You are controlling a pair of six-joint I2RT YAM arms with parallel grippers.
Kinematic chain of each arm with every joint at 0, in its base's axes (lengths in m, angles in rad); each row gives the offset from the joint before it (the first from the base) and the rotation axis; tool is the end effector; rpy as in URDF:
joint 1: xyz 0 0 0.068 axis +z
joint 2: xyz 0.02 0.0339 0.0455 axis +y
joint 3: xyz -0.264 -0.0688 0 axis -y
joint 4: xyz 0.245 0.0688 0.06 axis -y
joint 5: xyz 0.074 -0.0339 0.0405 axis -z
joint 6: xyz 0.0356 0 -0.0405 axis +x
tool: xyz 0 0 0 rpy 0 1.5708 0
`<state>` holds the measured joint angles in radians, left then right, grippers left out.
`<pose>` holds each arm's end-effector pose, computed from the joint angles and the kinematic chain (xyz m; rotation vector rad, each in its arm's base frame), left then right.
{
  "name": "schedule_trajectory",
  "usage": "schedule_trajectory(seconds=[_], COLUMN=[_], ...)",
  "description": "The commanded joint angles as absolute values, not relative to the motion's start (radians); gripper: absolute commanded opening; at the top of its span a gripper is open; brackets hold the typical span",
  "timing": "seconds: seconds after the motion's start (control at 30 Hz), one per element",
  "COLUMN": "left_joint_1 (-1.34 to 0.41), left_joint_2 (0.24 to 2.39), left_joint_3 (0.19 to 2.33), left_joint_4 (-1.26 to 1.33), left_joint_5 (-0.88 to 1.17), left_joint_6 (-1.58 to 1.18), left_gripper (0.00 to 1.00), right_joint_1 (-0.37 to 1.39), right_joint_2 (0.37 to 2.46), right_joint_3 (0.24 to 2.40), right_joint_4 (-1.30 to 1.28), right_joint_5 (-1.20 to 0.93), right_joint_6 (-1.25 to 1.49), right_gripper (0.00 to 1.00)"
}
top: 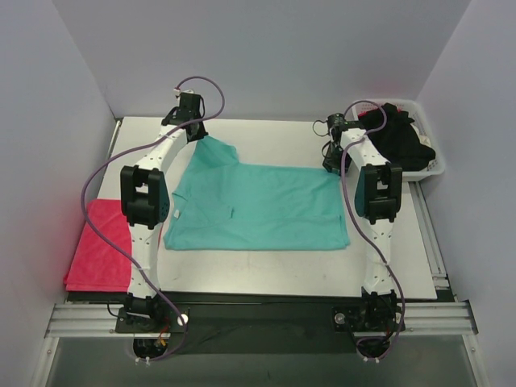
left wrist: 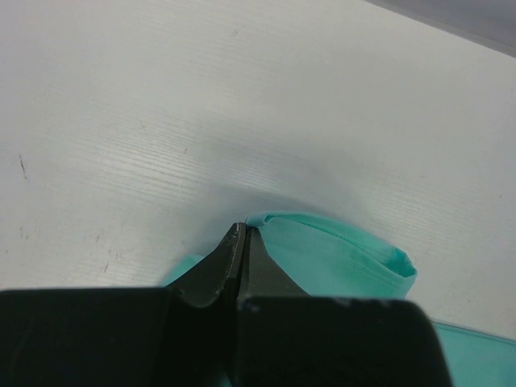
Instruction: Fold and stack the t-shirts
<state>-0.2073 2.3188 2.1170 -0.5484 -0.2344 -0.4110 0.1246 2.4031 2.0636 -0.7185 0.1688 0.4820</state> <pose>0.5214 -0.1012 0.2426 -0.3500 2.2694 -0.0463 0.5165 0.0587 0.1711 0.5196 2.5517 -0.0063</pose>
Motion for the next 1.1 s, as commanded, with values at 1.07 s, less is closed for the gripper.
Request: schedule_trajectory(seconds=[1.07], left_joint_1=[-0.189], left_joint_2=[2.131], left_joint_3=[2.026], left_joint_4=[-0.449], left_joint_5=[-0.204], left_joint_6=[-0.428], left_gripper=[0.0], right_joint_1=[0.112], right_joint_2=[2.24], right_joint_3=[2.103], right_joint_4=[-0.77], right_joint_5=[0.235], right_joint_6=[0.472], right_gripper=[0.0])
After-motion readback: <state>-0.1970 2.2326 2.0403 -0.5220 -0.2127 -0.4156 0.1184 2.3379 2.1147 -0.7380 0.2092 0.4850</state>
